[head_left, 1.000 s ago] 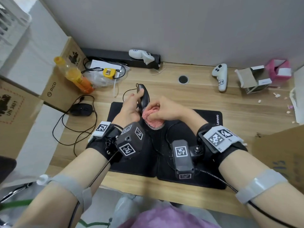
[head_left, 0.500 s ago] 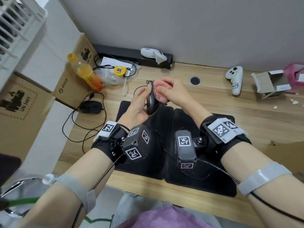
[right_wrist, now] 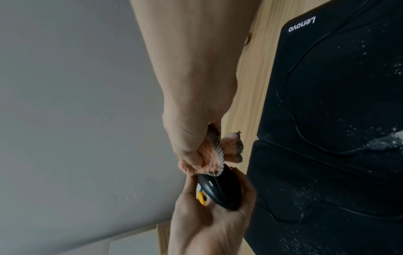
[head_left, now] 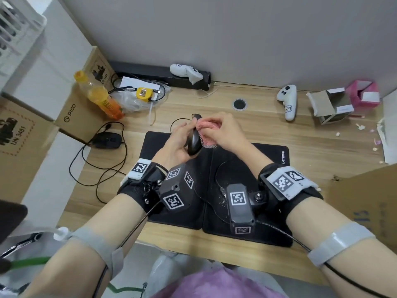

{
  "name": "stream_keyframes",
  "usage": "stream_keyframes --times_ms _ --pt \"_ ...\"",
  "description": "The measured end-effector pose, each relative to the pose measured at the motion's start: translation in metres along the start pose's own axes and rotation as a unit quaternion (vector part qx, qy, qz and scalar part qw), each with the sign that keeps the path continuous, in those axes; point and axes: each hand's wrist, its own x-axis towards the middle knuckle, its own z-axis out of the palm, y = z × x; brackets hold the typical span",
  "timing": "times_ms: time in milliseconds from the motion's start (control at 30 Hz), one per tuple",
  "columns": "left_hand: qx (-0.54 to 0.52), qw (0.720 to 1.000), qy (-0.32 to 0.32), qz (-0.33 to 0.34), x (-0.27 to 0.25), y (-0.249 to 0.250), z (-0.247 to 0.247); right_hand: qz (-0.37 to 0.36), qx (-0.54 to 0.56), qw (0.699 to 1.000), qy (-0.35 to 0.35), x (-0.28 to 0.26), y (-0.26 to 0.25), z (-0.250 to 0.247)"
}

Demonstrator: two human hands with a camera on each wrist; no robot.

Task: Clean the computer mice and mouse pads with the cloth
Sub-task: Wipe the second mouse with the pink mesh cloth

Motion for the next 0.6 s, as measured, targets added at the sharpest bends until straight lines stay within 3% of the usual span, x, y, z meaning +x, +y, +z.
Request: stream_keyframes --times_ms 133,367,600 --pt "0.030 0.999 -0.037 0.013 -0.010 -0.011 0.001 0.023 0.011 0.999 0.035 0.009 -0.001 -0.015" --pt "0.109 0.989 -0.027 0.094 -0.023 -0.017 -0.012 0.060 0.010 0.997 -0.037 0.010 -0.009 -0.024" --pt "-0.014 0.996 0.037 0.084 -0.030 -0.020 0.003 0.022 0.056 0.998 -0.020 -0.006 -0.010 -0.019"
